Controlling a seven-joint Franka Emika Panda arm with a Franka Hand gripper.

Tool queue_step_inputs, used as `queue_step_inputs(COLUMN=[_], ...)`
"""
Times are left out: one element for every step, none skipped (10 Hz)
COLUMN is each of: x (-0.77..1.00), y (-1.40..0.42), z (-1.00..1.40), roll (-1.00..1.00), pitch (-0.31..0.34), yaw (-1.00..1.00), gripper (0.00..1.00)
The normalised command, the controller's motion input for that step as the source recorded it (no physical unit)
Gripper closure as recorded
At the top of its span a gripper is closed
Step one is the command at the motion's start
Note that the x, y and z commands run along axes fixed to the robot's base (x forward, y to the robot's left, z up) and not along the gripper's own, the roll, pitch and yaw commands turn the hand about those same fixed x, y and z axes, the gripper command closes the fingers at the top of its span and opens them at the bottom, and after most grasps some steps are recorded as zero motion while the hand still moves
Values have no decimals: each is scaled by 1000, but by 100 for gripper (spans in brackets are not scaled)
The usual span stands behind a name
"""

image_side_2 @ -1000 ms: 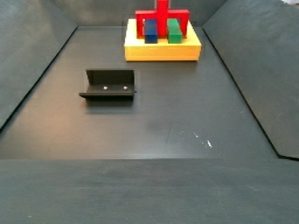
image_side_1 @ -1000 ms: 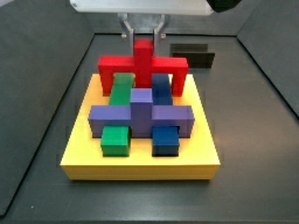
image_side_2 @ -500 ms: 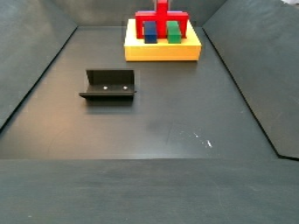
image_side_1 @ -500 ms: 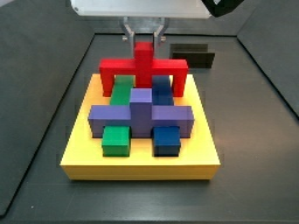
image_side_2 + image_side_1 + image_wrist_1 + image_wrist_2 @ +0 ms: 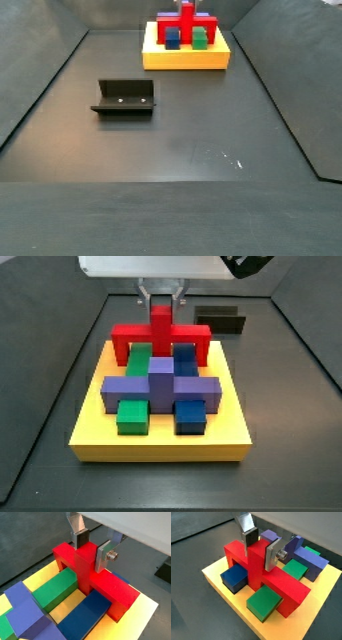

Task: Pick up the red object. Move up. Move to above the board. Insert the red object.
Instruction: Insert the red object.

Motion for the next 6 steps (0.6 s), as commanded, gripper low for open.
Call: queue_step_inputs(x=[0, 0, -3, -17, 0, 0], y=[0, 0, 0, 0, 0, 0], z=[-589, -571, -549, -491, -66, 0], roll=[-10, -7, 0, 33, 7, 0], pitch=[-189, -189, -181, -159, 0, 0], yaw=[0, 0, 0, 0, 0, 0], gripper=[100, 100, 100, 100, 100, 100])
